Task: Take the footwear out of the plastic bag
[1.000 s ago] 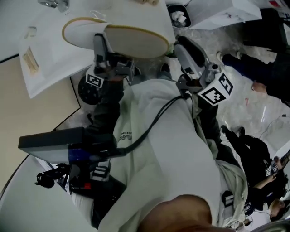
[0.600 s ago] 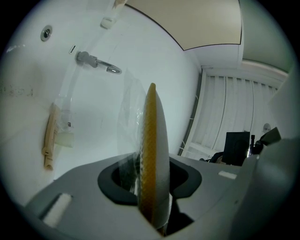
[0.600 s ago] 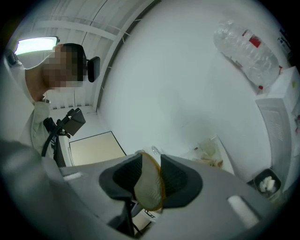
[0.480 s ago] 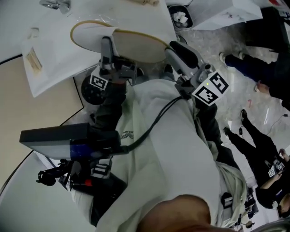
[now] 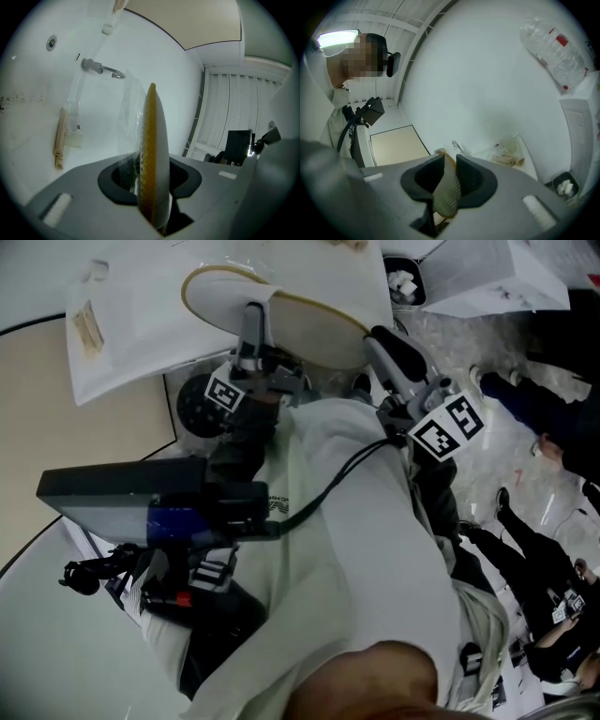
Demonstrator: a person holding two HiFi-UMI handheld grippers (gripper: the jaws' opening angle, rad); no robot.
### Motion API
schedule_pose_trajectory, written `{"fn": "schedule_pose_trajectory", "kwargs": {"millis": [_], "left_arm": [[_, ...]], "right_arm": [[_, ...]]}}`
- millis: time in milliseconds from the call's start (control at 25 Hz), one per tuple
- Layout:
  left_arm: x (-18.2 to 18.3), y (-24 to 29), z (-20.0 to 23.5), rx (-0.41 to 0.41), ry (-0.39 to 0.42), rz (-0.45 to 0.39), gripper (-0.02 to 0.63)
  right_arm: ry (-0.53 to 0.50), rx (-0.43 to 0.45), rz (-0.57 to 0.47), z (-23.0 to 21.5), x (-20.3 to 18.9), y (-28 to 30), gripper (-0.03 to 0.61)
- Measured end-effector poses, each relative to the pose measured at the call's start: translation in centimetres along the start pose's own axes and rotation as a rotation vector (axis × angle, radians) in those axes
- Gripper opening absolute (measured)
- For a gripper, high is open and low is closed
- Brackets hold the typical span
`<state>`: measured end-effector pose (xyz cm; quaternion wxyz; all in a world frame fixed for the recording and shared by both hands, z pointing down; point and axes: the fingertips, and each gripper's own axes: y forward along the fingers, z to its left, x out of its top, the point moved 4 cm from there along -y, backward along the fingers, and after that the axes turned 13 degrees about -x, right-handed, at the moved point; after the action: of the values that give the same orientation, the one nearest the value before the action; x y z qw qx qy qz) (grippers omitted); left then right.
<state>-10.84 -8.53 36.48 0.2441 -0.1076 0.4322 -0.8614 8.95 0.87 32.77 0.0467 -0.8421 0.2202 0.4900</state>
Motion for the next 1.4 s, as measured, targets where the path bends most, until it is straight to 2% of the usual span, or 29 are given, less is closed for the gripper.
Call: {"fn": "schedule_pose_trajectory", "kwargs": {"millis": [520, 1400], "left_arm": [[0.4, -0.9, -0.2, 0.012, 0.004, -0.028, 0.107], [0.6, -0.4, 0.1, 0.001, -0.002, -0.038, 0.106]], "right_arm": [[-0.009, 0.032, 0.009, 0.3, -0.2, -0.2, 0.002], [0.022, 0.001, 0.005, -0.9, -0.1, 0.3, 0.002]]}}
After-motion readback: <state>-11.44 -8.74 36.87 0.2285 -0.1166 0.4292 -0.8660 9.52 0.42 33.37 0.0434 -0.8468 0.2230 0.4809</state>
